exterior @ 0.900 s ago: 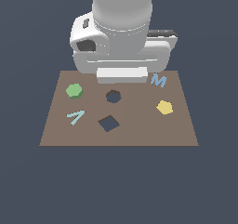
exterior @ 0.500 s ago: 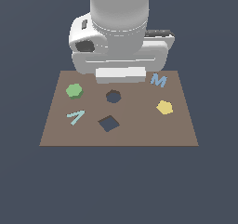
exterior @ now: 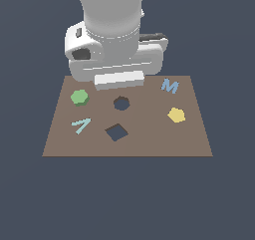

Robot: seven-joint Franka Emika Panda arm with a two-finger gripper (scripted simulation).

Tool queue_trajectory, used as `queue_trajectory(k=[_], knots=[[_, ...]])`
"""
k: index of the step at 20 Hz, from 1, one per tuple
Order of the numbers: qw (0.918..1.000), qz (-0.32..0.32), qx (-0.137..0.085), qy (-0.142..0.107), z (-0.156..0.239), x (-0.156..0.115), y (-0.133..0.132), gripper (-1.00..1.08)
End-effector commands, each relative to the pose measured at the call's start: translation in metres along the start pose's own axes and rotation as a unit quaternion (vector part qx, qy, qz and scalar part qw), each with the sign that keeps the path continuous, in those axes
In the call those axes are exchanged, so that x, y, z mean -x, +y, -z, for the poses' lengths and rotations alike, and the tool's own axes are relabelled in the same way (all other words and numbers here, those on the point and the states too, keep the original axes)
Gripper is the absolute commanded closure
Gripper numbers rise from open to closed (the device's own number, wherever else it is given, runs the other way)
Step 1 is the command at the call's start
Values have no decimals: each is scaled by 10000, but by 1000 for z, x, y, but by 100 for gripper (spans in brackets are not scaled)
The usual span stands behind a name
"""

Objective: Insert a designated object into the corresponding slot on a board.

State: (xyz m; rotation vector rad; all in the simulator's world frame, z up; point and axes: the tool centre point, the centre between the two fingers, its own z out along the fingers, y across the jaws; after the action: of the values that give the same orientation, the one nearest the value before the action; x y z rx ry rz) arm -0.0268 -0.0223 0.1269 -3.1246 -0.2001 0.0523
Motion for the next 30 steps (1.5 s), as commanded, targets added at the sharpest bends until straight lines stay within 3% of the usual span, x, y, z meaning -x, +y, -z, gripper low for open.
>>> queue_trajectory(k=[1,8,18,30], knots=[[9998,188,8,10,-6,5,10,-92],[9962,872,37,49,-27,21,46,-92],[9829,1836,76,107,-57,32,101,-92],[9699,2429,99,143,-76,30,137,-92]])
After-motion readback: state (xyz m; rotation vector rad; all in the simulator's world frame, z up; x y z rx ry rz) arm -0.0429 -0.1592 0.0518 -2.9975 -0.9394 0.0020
